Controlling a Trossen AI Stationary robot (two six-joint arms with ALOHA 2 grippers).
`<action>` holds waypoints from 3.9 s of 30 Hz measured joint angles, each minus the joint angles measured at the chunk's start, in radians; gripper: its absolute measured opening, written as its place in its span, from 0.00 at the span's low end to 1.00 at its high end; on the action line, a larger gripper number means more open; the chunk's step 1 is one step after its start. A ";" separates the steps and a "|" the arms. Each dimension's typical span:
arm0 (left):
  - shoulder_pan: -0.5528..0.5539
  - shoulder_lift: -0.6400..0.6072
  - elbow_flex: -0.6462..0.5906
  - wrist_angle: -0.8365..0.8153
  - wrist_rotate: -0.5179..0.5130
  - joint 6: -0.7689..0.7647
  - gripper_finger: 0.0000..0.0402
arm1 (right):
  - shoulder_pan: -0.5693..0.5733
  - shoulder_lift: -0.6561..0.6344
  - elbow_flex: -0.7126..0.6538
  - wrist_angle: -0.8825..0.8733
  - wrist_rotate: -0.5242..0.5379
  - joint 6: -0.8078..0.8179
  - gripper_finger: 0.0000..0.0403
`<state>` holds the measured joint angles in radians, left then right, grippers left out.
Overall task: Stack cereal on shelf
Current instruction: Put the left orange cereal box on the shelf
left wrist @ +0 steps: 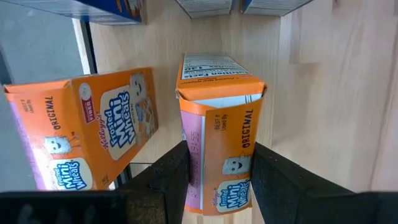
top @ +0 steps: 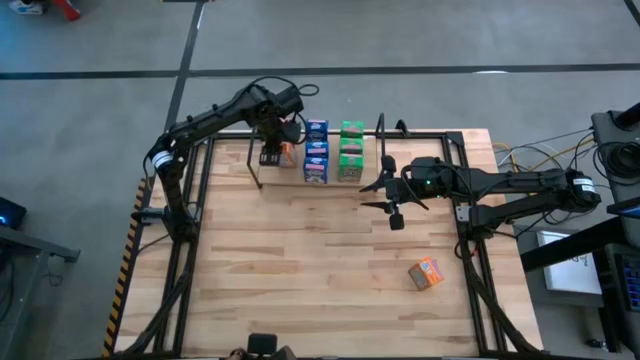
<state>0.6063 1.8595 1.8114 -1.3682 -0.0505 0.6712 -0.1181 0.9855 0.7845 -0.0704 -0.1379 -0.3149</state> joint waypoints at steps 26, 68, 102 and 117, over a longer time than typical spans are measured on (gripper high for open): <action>0.010 0.000 -0.002 0.017 -0.011 -0.052 0.35 | 0.000 0.000 0.000 0.000 0.000 0.001 0.36; -0.004 -0.007 0.047 0.002 -0.023 -0.047 0.55 | 0.000 0.000 0.000 0.000 0.000 0.001 0.36; -0.017 -0.051 -0.079 -0.053 -0.254 -0.336 0.02 | 0.000 0.000 0.000 -0.002 0.000 0.009 0.36; -0.018 -0.050 -0.078 -0.015 -0.254 -0.341 0.02 | 0.000 0.000 0.000 -0.002 0.000 0.009 0.36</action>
<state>0.5888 1.8095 1.7332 -1.3837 -0.3042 0.3299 -0.1181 0.9855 0.7845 -0.0727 -0.1375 -0.3061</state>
